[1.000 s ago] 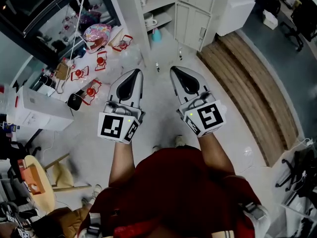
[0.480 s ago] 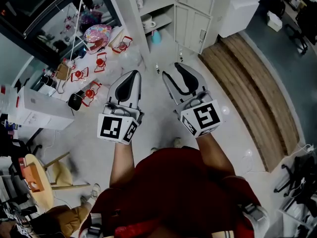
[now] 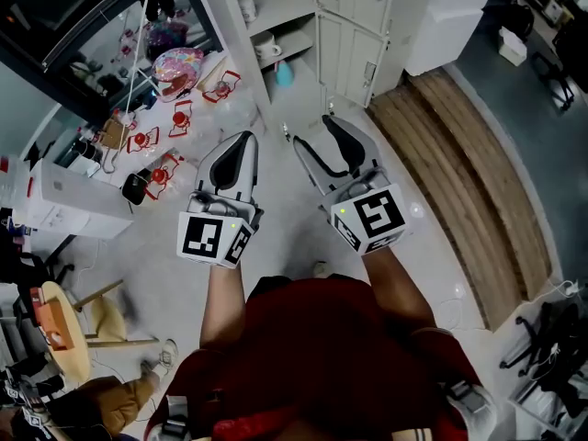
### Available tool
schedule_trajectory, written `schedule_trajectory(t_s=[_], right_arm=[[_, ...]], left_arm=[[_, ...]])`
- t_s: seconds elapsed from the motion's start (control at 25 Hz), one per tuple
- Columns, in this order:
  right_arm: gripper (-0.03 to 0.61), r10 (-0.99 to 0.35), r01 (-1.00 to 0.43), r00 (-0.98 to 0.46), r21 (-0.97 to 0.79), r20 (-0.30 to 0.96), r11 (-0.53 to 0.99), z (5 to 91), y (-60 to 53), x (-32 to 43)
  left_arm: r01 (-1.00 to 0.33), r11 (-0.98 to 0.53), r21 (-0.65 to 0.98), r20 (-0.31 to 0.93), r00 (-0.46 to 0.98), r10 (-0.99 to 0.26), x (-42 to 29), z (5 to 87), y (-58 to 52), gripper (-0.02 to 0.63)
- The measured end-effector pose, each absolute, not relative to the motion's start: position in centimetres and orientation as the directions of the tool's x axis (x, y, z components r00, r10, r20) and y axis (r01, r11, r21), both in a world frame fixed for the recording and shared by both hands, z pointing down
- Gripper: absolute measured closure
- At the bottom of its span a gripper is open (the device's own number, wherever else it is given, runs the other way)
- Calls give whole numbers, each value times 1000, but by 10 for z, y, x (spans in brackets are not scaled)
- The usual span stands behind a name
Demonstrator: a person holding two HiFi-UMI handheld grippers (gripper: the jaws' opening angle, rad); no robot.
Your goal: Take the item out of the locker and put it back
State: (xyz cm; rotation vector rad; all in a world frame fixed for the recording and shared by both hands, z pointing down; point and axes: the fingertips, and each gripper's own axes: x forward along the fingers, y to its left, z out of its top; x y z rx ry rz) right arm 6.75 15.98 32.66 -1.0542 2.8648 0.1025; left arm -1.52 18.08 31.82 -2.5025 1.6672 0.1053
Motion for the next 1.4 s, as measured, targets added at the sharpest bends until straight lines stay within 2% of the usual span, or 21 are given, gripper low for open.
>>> schedule_trajectory(t_s=[0.6, 1.4], right_arm=[[377, -625, -636, -768, 53, -143, 770, 304, 116, 85], [371, -714, -724, -689, 61, -125, 687, 293, -46, 27]], left_arm=[[-916, -384, -116, -125, 397, -909, 11, 308, 141, 607], [-900, -422, -113, -161, 436, -886, -61, 300, -16, 607]])
